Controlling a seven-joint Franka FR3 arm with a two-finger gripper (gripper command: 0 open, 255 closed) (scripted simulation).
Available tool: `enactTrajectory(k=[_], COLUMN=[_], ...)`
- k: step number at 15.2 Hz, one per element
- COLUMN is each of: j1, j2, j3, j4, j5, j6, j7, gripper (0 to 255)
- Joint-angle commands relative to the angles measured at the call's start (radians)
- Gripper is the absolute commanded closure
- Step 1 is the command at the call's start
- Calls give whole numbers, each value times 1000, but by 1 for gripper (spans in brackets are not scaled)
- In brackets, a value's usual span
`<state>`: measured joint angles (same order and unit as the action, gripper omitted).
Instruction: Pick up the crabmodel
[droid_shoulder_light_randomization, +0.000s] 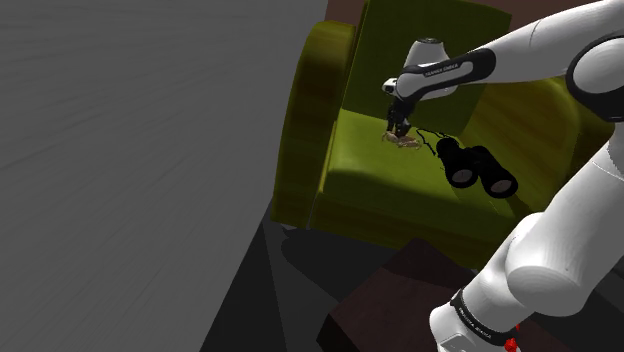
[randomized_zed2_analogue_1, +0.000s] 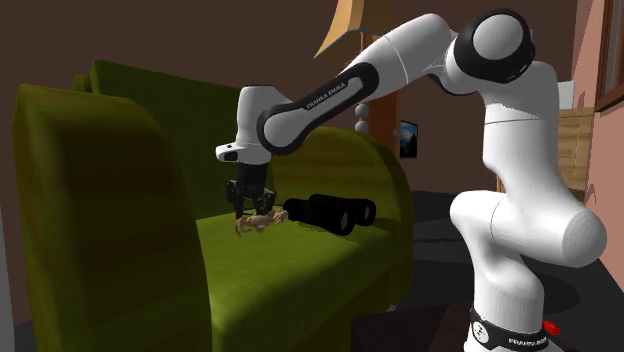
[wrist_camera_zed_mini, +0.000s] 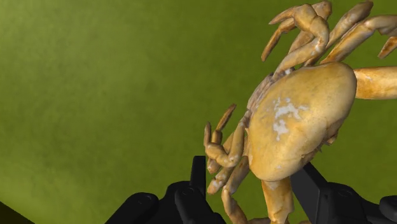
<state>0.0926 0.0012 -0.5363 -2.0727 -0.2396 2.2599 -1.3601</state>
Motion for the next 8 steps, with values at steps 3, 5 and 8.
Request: enactTrajectory(k=[3,5,8], j1=[3,4,5], j2=[-24,-32,-37], j3=[3,5,6], j4=[31,49,60], j5=[-7,-8,-8], j6=[-53,-79,-94], j7=[-2,-4,-6], gripper=[255,255,255])
